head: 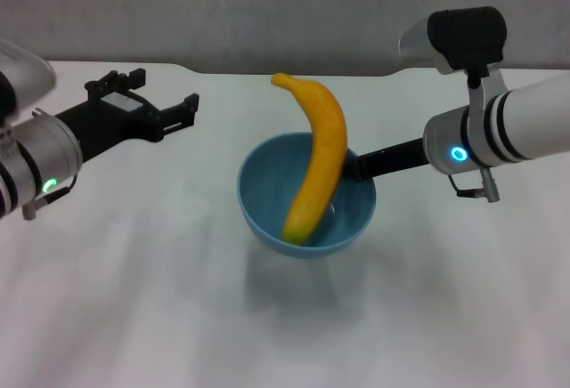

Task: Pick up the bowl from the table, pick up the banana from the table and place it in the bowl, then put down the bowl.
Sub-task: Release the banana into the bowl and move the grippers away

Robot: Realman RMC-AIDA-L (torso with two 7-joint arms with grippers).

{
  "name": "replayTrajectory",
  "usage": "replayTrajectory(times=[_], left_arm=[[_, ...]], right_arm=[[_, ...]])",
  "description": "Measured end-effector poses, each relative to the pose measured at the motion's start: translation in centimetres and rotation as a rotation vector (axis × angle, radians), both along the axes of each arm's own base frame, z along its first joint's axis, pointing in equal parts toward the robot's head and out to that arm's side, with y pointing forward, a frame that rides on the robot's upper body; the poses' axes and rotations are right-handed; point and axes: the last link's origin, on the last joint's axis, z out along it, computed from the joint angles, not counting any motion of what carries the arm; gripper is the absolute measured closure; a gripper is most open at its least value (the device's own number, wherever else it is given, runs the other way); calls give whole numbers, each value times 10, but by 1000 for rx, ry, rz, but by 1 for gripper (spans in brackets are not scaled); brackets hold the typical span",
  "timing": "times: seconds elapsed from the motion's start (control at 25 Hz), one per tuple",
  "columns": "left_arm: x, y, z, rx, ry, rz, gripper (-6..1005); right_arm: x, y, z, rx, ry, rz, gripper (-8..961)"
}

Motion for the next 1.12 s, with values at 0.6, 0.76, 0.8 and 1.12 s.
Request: replayTrajectory(times=[0.6, 0.76, 0.8, 1.12], left_arm=[[-9, -8, -26, 21, 92, 12, 97], [-13, -9, -23, 44, 84, 16, 97], [-14, -9, -23, 49, 81, 19, 97], [-23, -13, -27, 62, 51, 36, 97]], right_arm=[[16, 0, -3, -38, -65, -55, 899], [24, -6, -7, -55, -77, -74, 897], [27, -7, -8, -59, -83, -80, 897], [49, -15, -10, -57, -109, -129, 893]])
